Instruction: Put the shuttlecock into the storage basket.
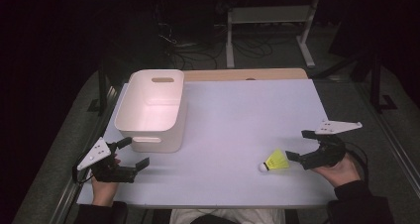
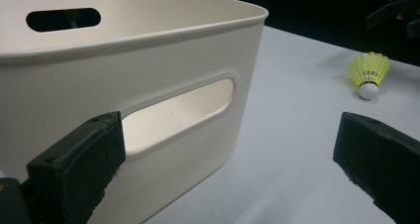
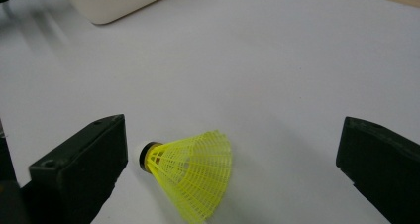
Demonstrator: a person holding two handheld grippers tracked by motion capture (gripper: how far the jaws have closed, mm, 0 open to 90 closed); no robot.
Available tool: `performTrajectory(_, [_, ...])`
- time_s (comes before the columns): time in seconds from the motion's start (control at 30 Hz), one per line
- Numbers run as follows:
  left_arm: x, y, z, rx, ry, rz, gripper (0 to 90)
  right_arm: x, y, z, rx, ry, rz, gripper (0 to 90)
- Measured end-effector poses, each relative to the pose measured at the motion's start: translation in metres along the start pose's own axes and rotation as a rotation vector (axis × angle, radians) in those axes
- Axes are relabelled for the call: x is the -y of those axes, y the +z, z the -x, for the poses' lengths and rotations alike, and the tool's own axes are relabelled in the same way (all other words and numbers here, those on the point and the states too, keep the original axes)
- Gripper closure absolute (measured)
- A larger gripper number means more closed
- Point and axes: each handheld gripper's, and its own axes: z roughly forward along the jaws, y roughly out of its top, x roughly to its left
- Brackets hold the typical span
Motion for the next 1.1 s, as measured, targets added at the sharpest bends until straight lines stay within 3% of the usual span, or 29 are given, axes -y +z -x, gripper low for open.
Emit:
performTrajectory(0.87, [0.000, 0.000, 0.000, 0.002, 0.001, 0.002, 0.0, -0.009, 0.007, -0.018, -0.074, -0.066, -0.053, 0.1])
performTrajectory(1.1, [0.000, 0.000, 0.000, 0.003, 0.001, 0.004, 0.0, -0.011, 0.007, -0.020, -0.114, -0.069, -0.085, 6.9])
